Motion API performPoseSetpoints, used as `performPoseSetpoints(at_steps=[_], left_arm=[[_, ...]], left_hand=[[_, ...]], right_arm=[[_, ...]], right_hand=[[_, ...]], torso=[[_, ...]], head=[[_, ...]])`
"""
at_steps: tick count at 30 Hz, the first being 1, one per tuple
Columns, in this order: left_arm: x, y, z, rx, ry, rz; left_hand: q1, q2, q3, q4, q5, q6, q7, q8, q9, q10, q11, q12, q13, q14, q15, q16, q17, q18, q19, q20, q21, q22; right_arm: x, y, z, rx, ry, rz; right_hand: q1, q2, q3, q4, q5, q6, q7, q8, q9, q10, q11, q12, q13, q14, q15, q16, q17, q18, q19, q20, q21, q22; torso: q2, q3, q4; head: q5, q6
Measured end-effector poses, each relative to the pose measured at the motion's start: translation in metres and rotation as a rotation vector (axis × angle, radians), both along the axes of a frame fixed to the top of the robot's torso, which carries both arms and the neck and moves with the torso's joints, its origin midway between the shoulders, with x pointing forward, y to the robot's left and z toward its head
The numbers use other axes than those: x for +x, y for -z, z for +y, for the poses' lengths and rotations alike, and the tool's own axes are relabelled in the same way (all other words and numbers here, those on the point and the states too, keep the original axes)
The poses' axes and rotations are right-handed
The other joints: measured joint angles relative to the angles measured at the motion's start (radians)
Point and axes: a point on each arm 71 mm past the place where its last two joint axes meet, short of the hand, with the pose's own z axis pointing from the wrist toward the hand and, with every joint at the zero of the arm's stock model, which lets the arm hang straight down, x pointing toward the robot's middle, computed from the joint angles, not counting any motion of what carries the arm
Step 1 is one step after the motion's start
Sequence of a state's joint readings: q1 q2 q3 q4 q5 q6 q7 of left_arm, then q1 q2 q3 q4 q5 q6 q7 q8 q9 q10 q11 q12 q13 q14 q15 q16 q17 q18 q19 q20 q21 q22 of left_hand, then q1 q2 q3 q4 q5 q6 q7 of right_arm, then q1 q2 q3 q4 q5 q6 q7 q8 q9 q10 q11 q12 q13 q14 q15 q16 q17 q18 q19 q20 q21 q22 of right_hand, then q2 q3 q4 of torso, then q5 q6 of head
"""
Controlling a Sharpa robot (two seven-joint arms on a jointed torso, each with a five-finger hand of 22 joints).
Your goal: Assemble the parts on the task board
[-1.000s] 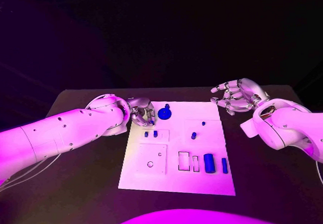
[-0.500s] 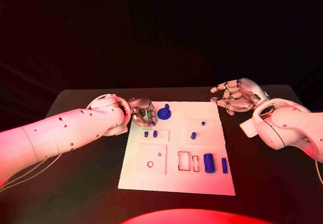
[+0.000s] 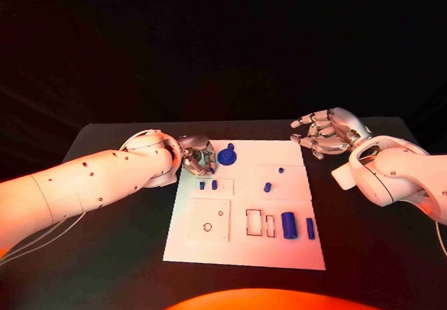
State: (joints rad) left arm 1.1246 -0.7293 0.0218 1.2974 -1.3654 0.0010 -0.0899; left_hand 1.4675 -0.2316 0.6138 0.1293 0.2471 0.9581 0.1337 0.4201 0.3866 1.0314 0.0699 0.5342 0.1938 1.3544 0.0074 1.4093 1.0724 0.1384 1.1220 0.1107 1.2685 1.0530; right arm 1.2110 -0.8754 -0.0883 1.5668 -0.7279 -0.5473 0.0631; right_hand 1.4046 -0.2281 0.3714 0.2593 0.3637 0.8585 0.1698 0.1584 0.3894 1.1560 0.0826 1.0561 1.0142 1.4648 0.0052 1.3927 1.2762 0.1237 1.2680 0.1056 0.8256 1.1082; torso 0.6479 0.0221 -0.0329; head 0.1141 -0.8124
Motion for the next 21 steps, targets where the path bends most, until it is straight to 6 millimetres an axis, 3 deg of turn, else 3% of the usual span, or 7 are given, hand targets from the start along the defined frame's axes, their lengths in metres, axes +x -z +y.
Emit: performPoseSetpoints(at_steps=[21], left_arm=[[0.0004,0.0004,-0.0041,0.034,0.018,-0.010]], left_hand=[[-0.009,-0.001,0.000,0.000,0.000,0.000,0.000,0.000,0.001,0.004,-0.004,-0.006,0.000,0.000,0.000,0.000,0.004,0.000,0.000,0.000,0.000,0.000]], right_arm=[[-0.0002,0.0005,-0.0005,-0.001,-0.001,0.002]], right_hand=[[0.000,0.000,0.000,0.000,0.000,0.000,0.000,0.000,0.000,0.000,0.000,0.000,0.000,0.000,0.000,0.000,0.000,0.000,0.000,0.000,0.000,0.000]], torso=[[0.000,0.0003,-0.0006]], head=[[-0.002,-0.002]])
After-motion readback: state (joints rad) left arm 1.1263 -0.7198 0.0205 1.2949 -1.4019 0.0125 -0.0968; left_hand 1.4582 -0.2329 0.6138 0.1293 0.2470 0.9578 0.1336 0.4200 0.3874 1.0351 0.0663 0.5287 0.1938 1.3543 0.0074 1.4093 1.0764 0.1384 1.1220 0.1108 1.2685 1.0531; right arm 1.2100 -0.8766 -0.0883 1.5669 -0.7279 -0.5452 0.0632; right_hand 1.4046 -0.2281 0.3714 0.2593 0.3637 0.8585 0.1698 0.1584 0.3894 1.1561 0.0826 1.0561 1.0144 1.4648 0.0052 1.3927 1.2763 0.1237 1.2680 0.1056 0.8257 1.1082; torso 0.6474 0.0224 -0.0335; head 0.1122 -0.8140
